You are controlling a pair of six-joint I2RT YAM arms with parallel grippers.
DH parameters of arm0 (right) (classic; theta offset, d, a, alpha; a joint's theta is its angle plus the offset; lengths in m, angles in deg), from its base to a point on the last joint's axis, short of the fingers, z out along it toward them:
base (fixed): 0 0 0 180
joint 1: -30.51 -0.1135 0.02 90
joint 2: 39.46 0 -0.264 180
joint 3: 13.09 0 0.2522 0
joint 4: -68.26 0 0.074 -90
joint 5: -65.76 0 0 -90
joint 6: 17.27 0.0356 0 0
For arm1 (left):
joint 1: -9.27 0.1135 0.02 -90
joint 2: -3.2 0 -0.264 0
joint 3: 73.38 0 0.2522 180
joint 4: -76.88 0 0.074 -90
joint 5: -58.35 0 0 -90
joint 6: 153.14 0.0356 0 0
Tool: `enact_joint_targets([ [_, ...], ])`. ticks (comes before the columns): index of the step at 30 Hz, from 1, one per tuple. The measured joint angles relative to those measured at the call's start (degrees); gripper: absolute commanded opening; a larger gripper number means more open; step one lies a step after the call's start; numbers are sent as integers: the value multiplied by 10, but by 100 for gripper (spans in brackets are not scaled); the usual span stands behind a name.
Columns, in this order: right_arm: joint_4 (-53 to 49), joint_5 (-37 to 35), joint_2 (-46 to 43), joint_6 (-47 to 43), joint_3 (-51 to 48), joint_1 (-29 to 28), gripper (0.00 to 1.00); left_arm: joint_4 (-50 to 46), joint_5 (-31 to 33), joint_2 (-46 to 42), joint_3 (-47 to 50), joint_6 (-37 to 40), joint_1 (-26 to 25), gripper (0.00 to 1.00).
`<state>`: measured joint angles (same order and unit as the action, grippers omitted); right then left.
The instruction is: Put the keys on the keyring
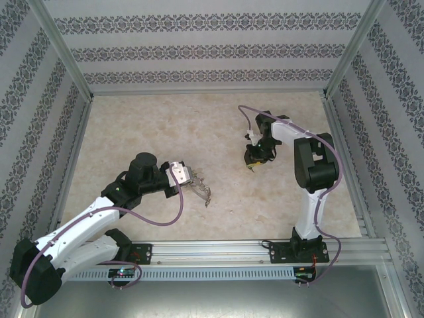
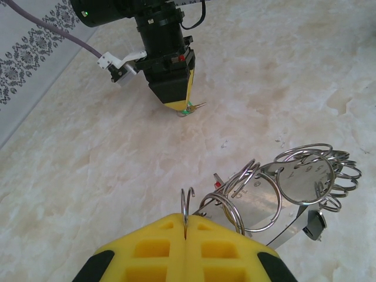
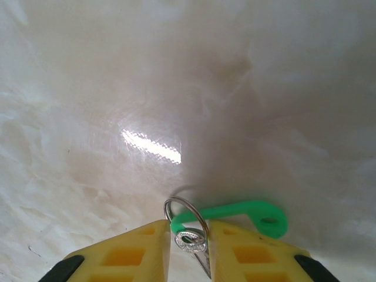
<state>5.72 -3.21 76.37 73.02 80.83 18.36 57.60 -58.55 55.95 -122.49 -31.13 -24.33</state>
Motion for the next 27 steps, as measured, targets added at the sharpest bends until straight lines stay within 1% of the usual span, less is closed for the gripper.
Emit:
enact_joint_targets([
  [3, -11, 0, 4, 0, 4, -1, 25, 0, 0, 0, 0, 0, 0, 0],
  [5, -17, -1, 8, 0, 11, -4, 24, 0, 0, 0, 0, 0, 0, 0],
  [9, -26, -7, 9, -1, 16, -8, 14, 0, 0, 0, 0, 0, 0, 0],
  [12, -31, -6, 9, -3, 16, -9, 8, 0, 0, 0, 0, 0, 0, 0],
  [14, -33, -5, 9, -6, 16, -9, 6, 0, 0, 0, 0, 0, 0, 0],
  [17, -31, 14, 9, -13, 16, -9, 5, 0, 0, 0, 0, 0, 0, 0],
  [20, -25, 31, 5, -17, 10, -9, 8, 0, 0, 0, 0, 0, 0, 0],
  [21, -25, 35, 3, -17, 9, -9, 10, 0, 0, 0, 0, 0, 0, 0],
  [23, -24, 39, 0, -12, 9, -9, 24, 0, 0, 0, 0, 0, 0, 0],
  [26, -13, 38, -9, 11, 1, -9, 30, 0, 0, 0, 0, 0, 0, 0],
  [27, -7, 37, -15, 21, -6, -9, 31, 0, 0, 0, 0, 0, 0, 0],
])
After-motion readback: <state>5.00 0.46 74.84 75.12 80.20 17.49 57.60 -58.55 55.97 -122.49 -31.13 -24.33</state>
